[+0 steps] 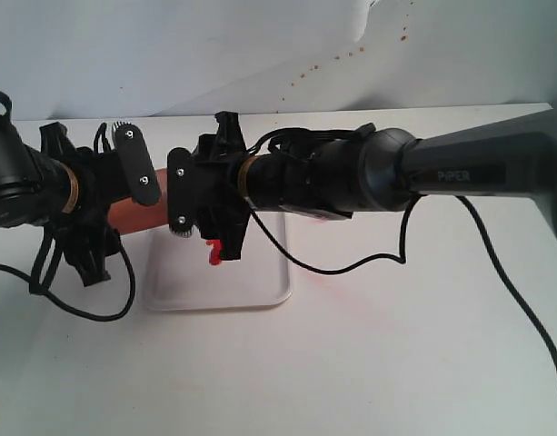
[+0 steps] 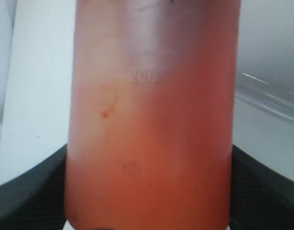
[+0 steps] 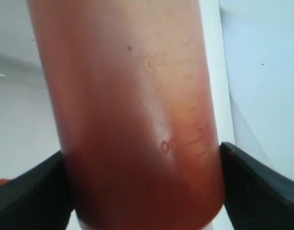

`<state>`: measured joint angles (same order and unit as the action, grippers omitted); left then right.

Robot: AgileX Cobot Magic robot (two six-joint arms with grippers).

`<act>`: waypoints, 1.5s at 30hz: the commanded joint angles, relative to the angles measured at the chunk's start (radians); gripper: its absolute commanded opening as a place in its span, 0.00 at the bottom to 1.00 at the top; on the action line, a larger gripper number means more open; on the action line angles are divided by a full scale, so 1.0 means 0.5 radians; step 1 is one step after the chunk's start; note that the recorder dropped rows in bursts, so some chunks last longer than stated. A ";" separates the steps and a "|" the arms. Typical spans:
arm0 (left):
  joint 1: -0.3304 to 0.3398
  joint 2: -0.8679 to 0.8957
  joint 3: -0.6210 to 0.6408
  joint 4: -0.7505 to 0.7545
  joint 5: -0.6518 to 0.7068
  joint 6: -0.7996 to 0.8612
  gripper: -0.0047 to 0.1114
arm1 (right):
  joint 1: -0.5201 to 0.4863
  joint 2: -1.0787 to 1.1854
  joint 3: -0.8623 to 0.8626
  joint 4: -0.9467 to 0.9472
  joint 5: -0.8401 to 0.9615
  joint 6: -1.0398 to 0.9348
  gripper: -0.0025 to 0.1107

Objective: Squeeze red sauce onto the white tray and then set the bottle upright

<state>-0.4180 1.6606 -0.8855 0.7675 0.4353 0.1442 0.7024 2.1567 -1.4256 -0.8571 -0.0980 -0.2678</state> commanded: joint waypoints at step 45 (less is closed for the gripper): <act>0.002 0.332 0.215 -0.005 -0.651 -0.062 0.11 | 0.230 -0.370 -0.013 -0.083 0.358 -0.092 0.02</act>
<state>-0.3952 1.8131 -0.7966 0.7493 0.1529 0.0862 0.8094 2.0153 -1.3990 -0.9091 0.2050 -0.3680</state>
